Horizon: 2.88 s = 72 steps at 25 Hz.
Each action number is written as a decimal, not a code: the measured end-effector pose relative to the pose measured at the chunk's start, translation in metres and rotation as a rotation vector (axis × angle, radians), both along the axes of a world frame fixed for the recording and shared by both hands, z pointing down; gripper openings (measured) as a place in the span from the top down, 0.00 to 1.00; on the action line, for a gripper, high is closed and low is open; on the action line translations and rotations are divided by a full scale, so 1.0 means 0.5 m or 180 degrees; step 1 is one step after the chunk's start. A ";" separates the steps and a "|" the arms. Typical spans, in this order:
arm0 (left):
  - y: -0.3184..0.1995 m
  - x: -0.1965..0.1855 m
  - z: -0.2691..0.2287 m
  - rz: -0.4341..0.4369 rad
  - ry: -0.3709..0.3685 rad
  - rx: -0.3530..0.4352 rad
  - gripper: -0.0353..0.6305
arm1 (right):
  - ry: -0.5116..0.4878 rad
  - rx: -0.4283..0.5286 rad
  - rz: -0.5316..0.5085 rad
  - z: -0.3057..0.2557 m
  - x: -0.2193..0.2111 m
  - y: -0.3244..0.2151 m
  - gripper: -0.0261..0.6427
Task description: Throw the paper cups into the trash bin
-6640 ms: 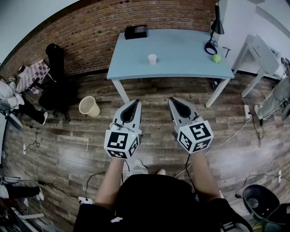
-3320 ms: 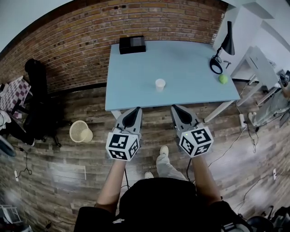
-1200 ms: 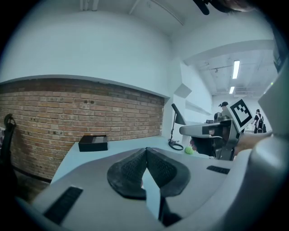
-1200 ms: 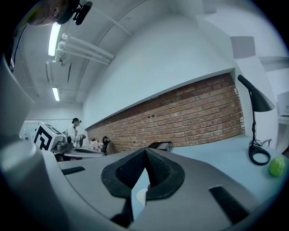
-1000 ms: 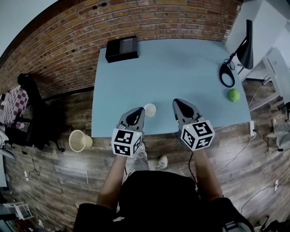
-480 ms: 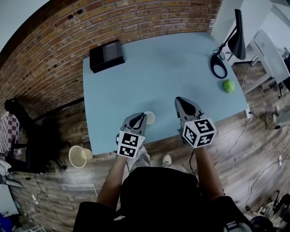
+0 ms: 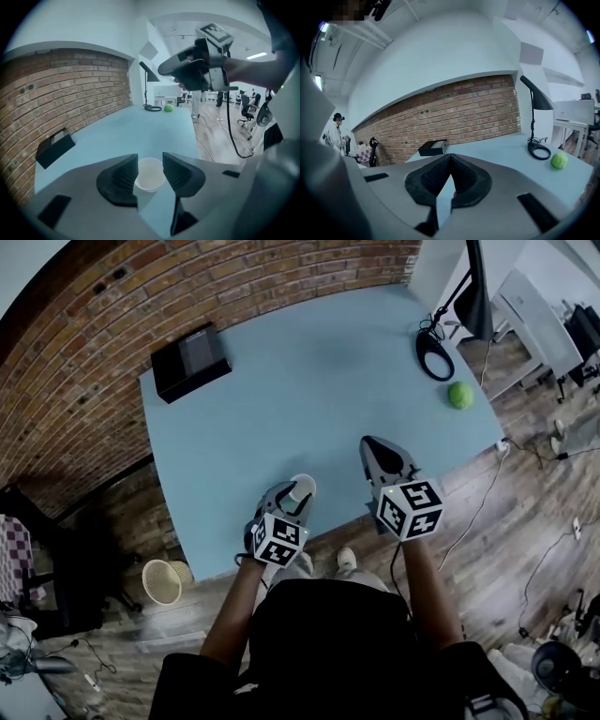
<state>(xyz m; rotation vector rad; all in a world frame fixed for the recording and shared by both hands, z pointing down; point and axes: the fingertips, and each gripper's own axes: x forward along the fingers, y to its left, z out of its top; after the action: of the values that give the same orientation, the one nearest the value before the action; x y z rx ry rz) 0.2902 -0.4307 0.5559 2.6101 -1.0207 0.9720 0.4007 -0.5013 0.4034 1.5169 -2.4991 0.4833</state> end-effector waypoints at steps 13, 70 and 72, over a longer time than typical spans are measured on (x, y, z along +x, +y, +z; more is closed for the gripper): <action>0.026 0.041 0.108 0.1065 -0.0892 0.0205 0.68 | -0.0071 -0.0221 0.0320 0.055 0.028 -0.017 0.95; 0.058 -0.021 -0.310 -0.1191 0.0183 0.1204 0.90 | -0.0286 0.0216 -0.1383 -0.054 -0.108 0.083 0.95; 0.074 -0.029 -0.319 -0.1311 0.0172 0.1243 0.90 | -0.0287 0.0235 -0.1457 -0.057 -0.116 0.095 0.95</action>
<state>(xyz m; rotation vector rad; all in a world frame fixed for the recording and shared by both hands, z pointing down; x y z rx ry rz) 0.2755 -0.3936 0.3965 2.5192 -1.7939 0.6513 0.3427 -0.4541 0.3751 0.9080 -2.8398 0.3911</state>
